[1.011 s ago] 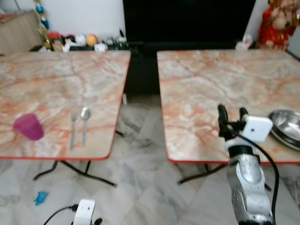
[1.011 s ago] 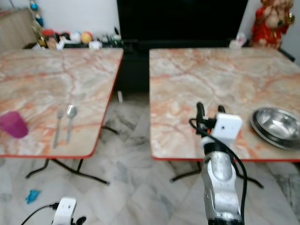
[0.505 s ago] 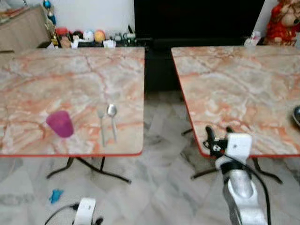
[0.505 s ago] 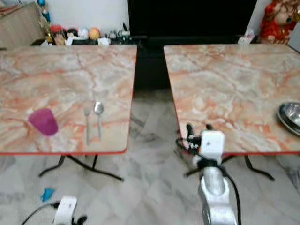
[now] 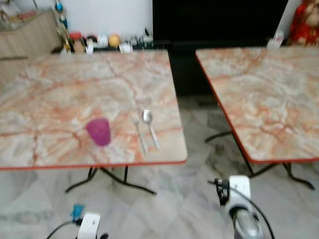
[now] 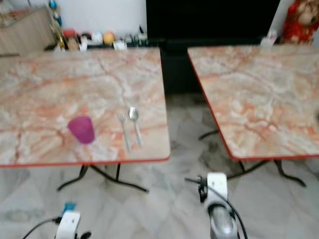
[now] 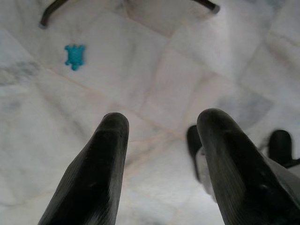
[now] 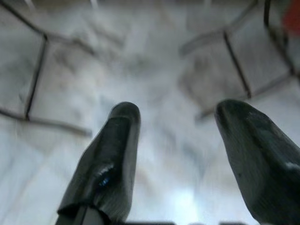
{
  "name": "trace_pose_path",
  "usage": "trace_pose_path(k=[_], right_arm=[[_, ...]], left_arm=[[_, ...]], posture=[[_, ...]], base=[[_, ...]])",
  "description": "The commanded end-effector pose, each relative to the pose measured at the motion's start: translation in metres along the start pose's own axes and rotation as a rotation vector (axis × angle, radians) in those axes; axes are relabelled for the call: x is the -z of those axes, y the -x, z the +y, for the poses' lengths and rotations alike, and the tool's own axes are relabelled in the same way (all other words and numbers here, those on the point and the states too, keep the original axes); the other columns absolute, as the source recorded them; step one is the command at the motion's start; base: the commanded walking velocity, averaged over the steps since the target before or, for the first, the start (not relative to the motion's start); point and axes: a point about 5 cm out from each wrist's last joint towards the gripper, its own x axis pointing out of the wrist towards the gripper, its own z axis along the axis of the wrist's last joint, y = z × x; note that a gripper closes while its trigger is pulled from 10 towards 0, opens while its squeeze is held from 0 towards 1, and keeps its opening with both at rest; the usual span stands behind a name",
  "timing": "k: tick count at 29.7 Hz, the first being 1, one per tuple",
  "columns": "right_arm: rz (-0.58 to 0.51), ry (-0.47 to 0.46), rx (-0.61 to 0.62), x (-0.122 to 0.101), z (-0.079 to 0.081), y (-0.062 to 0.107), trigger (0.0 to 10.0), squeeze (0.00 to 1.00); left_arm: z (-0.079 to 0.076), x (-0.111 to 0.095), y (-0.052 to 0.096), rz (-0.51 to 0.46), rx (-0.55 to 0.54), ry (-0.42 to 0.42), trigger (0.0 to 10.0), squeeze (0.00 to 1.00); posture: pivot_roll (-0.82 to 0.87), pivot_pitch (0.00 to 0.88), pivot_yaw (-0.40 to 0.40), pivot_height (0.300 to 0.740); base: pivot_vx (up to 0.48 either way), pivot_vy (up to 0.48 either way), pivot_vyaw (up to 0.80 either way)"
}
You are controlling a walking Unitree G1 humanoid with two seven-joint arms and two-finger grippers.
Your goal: Setting the table
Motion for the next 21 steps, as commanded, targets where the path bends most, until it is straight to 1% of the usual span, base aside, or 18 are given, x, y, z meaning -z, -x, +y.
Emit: trace_pose_path(k=[1,2,4,6,10,12,13,17,18,19,21], right_arm=[[0.063,-0.028,0.033,0.014,-0.007,0.002,10.0,0.00],[0.113,-0.044,0.022,0.024,-0.004,0.003,10.0,0.00],[0.153,-0.062,0.019,0.031,-0.002,0.004,10.0,0.00],[0.198,-0.057,0.008,0.040,0.000,0.006,10.0,0.00],[0.230,-0.064,0.011,0.047,0.000,0.008,10.0,0.00],[0.250,-0.126,0.033,0.052,-0.001,0.010,10.0,0.00],[0.263,-0.136,0.029,0.055,0.000,0.011,10.0,0.00],[0.305,-0.138,0.015,0.067,0.003,0.018,10.0,0.00],[0.305,-0.138,0.015,0.067,0.003,0.018,10.0,0.00],[0.321,-0.147,0.012,0.071,0.004,0.020,10.0,0.00],[0.332,-0.136,0.007,0.074,0.005,0.023,10.0,0.00]], left_arm=[[-0.004,0.000,-0.001,0.004,0.010,0.000,10.0,0.00],[-0.004,0.000,-0.001,0.004,0.011,-0.001,10.0,0.00],[-0.004,0.000,-0.001,0.005,0.011,-0.005,10.0,0.00],[-0.004,0.000,-0.001,0.004,0.012,-0.012,10.0,0.00],[-0.004,0.000,0.000,0.005,0.012,-0.016,10.0,0.00],[-0.003,0.001,0.000,0.008,0.015,-0.024,10.0,0.00],[-0.004,0.001,0.000,0.010,0.017,-0.028,10.0,0.00],[-0.004,0.002,0.000,0.009,0.018,-0.033,10.0,0.00],[-0.004,0.002,0.000,0.009,0.018,-0.033,10.0,0.00],[-0.003,0.003,0.000,0.007,0.006,-0.019,10.0,0.00],[-0.002,0.003,0.001,-0.006,-0.013,0.011,10.0,0.00]], posture=[[-0.04,0.013,0.044,0.740],[-0.03,0.013,0.046,0.740],[-0.03,0.013,0.046,0.740],[-0.03,0.008,0.047,0.740],[-0.03,0.004,0.049,0.740],[-0.04,0.000,0.057,0.740],[-0.04,0.000,0.056,0.740],[-0.02,0.000,0.052,0.740],[-0.02,0.000,0.052,0.740],[-0.03,0.000,0.055,0.740],[-0.03,0.000,0.056,0.740]], base=[[0.000,0.322,0.00],[0.000,0.000,0.00],[0.000,0.000,0.00],[0.000,0.000,0.00],[0.000,0.000,0.00],[0.000,0.000,0.00],[0.000,0.000,0.00],[0.000,0.000,0.00],[0.000,0.000,0.00],[0.000,0.000,0.00],[0.000,0.000,0.00]])
